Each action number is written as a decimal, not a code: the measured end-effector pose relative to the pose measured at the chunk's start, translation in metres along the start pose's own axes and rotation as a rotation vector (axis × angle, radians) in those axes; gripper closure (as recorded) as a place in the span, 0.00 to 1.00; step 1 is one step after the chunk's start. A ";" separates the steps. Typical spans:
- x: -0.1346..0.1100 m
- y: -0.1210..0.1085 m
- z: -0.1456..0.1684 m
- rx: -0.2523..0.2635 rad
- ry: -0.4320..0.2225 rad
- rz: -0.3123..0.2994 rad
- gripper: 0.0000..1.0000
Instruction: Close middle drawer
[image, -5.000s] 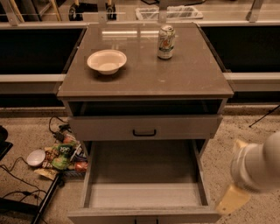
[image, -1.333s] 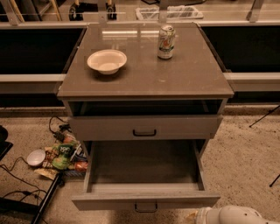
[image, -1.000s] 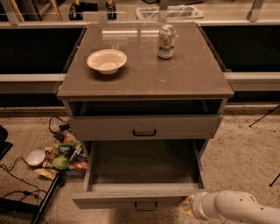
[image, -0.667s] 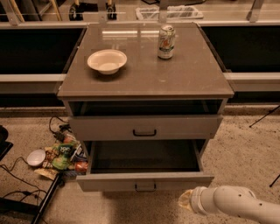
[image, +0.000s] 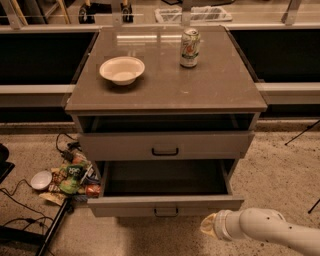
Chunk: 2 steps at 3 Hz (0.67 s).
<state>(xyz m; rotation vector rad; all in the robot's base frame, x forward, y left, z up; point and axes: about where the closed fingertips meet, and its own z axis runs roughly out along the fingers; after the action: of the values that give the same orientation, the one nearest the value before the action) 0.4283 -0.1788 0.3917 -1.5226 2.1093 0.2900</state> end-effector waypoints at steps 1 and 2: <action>-0.015 -0.017 0.026 -0.031 -0.040 -0.053 1.00; -0.029 -0.057 0.039 -0.023 -0.067 -0.102 1.00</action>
Offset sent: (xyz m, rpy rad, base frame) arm 0.1571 0.0250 -0.0039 0.0483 -0.1246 0.1681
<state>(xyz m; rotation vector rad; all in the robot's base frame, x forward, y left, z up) 0.4995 -0.1567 0.3810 -1.6055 1.9755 0.3248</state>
